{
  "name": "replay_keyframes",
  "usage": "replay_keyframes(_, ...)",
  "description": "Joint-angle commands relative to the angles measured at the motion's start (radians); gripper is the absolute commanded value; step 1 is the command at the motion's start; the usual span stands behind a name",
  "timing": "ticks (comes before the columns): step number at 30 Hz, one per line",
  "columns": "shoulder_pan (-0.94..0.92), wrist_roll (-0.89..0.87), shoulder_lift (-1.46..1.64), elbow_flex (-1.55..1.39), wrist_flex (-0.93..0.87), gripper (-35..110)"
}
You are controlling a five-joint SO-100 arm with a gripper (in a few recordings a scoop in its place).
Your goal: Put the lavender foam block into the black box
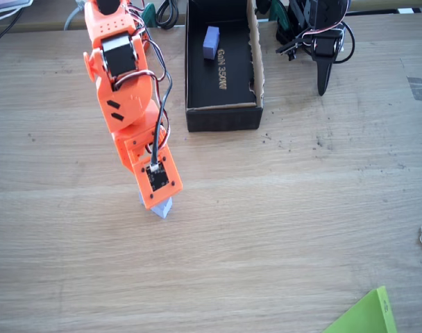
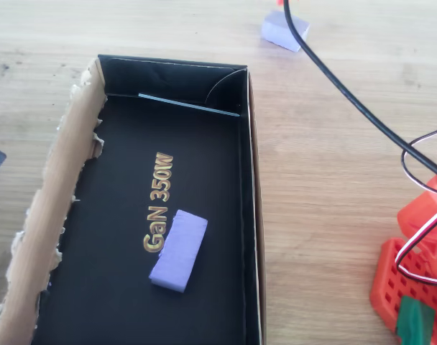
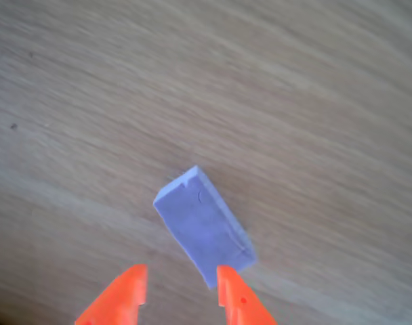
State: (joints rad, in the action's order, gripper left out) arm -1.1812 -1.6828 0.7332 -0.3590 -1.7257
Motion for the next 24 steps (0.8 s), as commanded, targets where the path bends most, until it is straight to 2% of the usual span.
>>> replay_keyframes(1, -0.018, 0.011, 0.048, 0.029, 0.008, 19)
replay_keyframes(11, -0.017, 0.017, 0.048, 0.029, 0.005, 25)
replay_keyframes(24, -0.057, 0.060, 0.023, 0.028, -0.002, 25)
